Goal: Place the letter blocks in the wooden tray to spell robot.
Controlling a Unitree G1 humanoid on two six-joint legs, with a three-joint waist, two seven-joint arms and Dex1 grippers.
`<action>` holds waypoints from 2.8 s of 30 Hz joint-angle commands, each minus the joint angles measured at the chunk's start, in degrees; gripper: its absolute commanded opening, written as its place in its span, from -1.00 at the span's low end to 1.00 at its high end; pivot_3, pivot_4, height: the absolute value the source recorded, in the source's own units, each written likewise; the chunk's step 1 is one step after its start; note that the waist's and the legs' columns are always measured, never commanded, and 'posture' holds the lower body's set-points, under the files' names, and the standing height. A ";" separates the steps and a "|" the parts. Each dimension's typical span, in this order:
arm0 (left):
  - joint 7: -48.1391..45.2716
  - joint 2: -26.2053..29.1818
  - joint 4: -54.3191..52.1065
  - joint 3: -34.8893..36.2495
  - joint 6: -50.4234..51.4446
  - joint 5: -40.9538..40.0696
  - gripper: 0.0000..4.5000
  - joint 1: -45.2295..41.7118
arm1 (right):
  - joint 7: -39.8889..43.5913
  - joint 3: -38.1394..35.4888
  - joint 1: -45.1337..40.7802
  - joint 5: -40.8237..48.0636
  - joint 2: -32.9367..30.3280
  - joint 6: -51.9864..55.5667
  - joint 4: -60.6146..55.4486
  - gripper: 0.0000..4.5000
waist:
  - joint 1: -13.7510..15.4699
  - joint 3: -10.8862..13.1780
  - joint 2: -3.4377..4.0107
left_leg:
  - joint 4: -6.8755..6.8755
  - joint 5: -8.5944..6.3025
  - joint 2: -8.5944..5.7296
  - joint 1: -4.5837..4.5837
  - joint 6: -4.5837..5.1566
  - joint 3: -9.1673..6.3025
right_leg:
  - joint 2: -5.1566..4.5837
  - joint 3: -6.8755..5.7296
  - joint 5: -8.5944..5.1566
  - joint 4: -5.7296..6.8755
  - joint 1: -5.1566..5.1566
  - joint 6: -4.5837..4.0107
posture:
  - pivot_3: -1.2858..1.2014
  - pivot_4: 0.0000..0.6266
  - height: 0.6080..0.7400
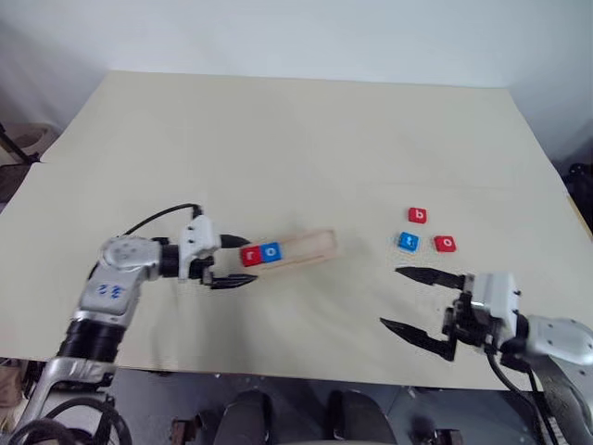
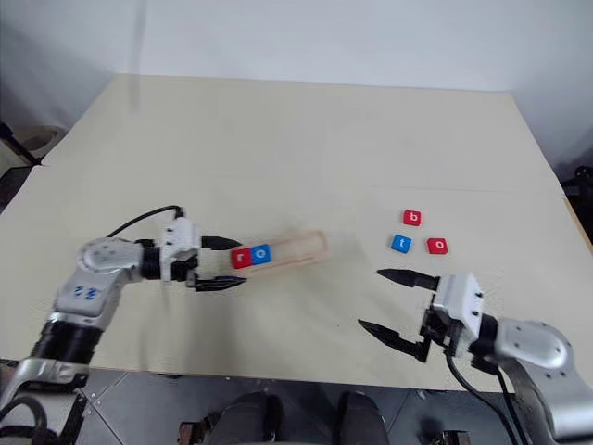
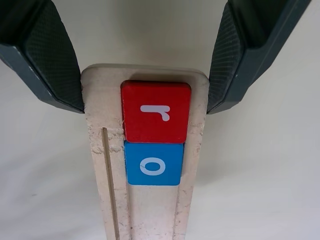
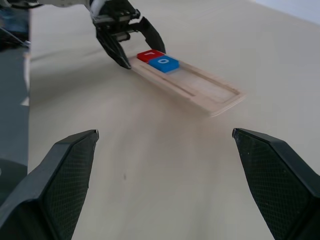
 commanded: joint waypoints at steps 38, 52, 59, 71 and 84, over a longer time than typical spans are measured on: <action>-5.67 -1.93 12.14 11.47 -15.52 -5.50 0.97 0.77 | -9.59 -20.35 21.08 -0.19 14.62 -9.98 2.54 1.00 | -0.18 -0.01 0.02 | 0.20 -0.17 0.06 0.05 0.11 -0.39 | 0.02 0.08 0.01 -0.01 0.12 0.03 | 0.03 -0.52 1.00; -7.33 -1.69 1.23 13.01 -7.27 -12.95 0.97 5.83 | -25.46 -14.02 9.10 3.47 6.83 13.40 -2.72 1.00 | -0.57 -0.01 0.05 | 0.23 -0.18 0.05 0.08 0.11 -0.53 | -0.01 0.17 0.02 0.08 0.11 0.03 | 0.03 -0.52 1.00; -3.47 -2.76 -7.26 13.38 -1.96 -15.37 0.97 8.89 | -37.22 -6.42 -10.85 2.36 2.67 30.44 2.75 1.00 | -0.40 -0.02 0.10 | 0.25 -0.18 0.05 0.07 0.11 -0.56 | 0.00 0.15 0.02 0.08 0.10 0.03 | 0.03 -0.52 1.00; 1.45 -3.30 -13.36 14.02 -0.33 -15.77 0.97 13.46 | -44.96 2.87 -29.07 -5.19 5.72 37.84 13.78 1.00 | -0.23 -0.01 0.11 | 0.25 -0.18 0.04 -0.07 0.11 -0.39 | -0.01 0.13 0.03 0.01 0.03 0.05 | 0.03 -0.52 1.00; 1.84 -2.56 -13.78 14.35 -0.20 -15.80 0.97 13.78 | -46.97 1.30 -33.00 -4.18 7.05 47.28 9.26 1.00 | -0.57 -0.01 0.12 | 0.22 -0.18 0.07 -0.08 0.11 -0.28 | 0.01 0.13 0.03 0.01 -0.02 0.05 | 0.03 -0.52 1.00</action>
